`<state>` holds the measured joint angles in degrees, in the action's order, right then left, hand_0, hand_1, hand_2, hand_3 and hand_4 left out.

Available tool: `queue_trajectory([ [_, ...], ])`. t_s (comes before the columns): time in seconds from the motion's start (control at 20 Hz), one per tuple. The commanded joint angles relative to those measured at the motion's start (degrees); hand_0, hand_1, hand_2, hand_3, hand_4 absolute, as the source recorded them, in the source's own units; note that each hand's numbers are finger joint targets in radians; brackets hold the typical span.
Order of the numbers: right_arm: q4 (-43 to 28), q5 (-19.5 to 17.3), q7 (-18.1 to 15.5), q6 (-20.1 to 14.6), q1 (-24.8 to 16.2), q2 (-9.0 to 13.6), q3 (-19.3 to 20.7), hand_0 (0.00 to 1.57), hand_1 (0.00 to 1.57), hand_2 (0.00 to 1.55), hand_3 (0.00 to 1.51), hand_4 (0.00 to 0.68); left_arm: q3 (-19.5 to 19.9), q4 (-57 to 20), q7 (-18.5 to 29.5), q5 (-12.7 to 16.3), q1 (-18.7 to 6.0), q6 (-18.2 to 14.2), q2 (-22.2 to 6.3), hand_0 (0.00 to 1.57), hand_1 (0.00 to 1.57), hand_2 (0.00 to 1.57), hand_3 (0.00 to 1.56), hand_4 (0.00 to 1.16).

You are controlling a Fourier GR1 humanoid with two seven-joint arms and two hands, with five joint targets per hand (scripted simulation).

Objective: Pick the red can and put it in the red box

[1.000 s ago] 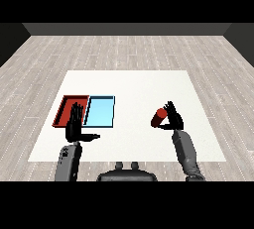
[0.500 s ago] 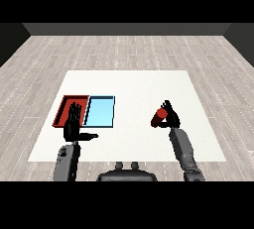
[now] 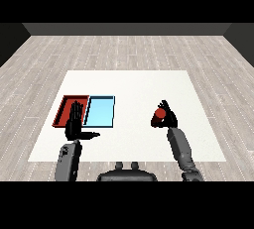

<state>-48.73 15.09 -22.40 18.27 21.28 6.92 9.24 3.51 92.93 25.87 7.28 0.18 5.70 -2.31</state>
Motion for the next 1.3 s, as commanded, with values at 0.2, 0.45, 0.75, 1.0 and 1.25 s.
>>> queue_trajectory([
  [0.2,9.09,-2.99,-4.84,-0.52,4.54,-0.29,-0.60,0.00,0.00,0.00,0.00,0.000,2.24,-2.91,1.33,1.27,-1.68,1.48,-1.64,0.00,0.00,0.00,0.00,0.00],
  [0.45,3.82,-0.46,2.94,-1.20,5.90,0.83,-0.03,0.00,0.00,0.00,0.00,0.000,-1.27,0.64,-0.98,-1.02,-1.92,-2.27,1.73,0.00,0.00,0.00,0.00,0.00],
  [0.75,10.59,-1.75,-0.55,-3.31,7.28,0.06,0.62,0.00,0.00,0.00,0.00,0.000,-0.77,4.17,-1.04,0.73,3.25,0.71,0.32,0.00,0.00,0.00,0.00,0.00],
  [1.0,12.53,-5.74,-5.08,-8.94,7.89,-0.09,-0.28,1.52,1.52,1.50,1.46,0.493,0.40,-3.68,4.49,-0.88,0.75,0.08,1.03,0.00,0.00,0.00,0.00,0.00],
  [1.25,14.81,-9.34,-2.83,-15.88,9.29,-1.79,-2.06,1.54,1.54,1.47,1.42,0.575,1.71,-1.20,0.12,1.75,-1.14,0.53,-0.27,0.00,0.00,0.00,0.00,0.00],
])
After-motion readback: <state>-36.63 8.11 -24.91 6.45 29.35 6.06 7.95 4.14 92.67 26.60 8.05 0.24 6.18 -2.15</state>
